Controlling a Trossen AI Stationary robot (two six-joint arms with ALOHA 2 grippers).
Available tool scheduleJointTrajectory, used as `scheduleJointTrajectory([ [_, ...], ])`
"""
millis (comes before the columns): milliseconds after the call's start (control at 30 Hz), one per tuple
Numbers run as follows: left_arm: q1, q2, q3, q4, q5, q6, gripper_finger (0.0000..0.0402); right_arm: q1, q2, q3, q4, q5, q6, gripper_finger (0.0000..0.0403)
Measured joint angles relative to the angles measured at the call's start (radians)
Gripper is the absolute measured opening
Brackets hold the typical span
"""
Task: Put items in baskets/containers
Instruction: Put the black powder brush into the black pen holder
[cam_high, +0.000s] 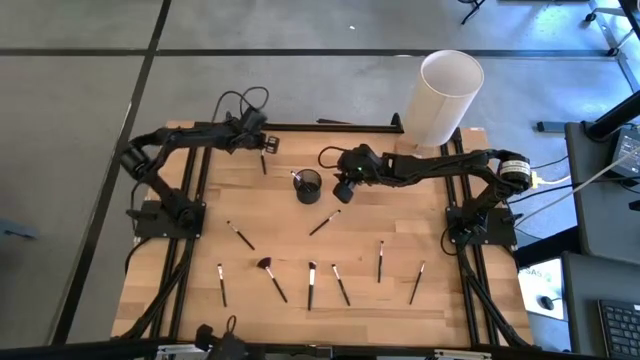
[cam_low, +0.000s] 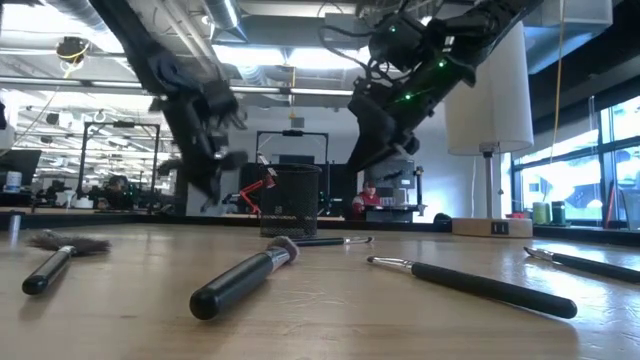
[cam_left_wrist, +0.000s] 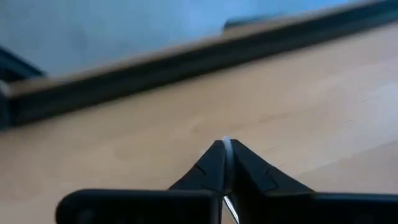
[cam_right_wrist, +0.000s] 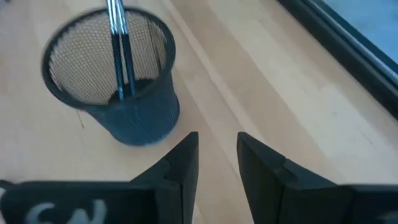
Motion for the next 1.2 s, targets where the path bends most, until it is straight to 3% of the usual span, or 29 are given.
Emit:
scheduleJointTrajectory([
  [133,-0.087,-0.173,-0.003,0.006,-0.108,0.022,0.0017,0.003,0.0,-0.003,-0.025,0.001,0.004,0.011],
  [300,-0.298,-0.338,-0.003,0.114,-0.38,0.061,0.0012,0.017,-0.004,-0.082,0.086,0.042,-0.006,0.011],
  [500,-0.583,-0.378,-0.004,0.309,-0.643,0.19,0.0014,0.016,-0.022,-0.182,0.227,0.045,0.035,0.011],
  [600,-0.679,-0.374,-0.004,0.436,-0.714,0.288,0.0014,0.021,-0.052,-0.253,0.317,0.046,0.09,0.011],
  [733,-0.749,-0.372,-0.004,0.601,-0.71,0.392,0.0013,0.044,-0.078,-0.378,0.559,0.078,0.144,0.011],
  [867,-0.767,-0.332,-0.004,0.706,-0.634,0.427,0.0013,0.05,-0.083,-0.449,0.787,0.076,0.126,0.011],
  [1000,-0.767,-0.227,-0.004,0.803,-0.598,0.434,0.0013,0.05,-0.088,-0.447,0.846,0.037,0.088,0.011],
  [1200,-0.754,-0.03,-0.004,1.102,-0.568,0.542,0.0013,0.05,-0.088,-0.436,0.837,0.035,0.038,0.011],
])
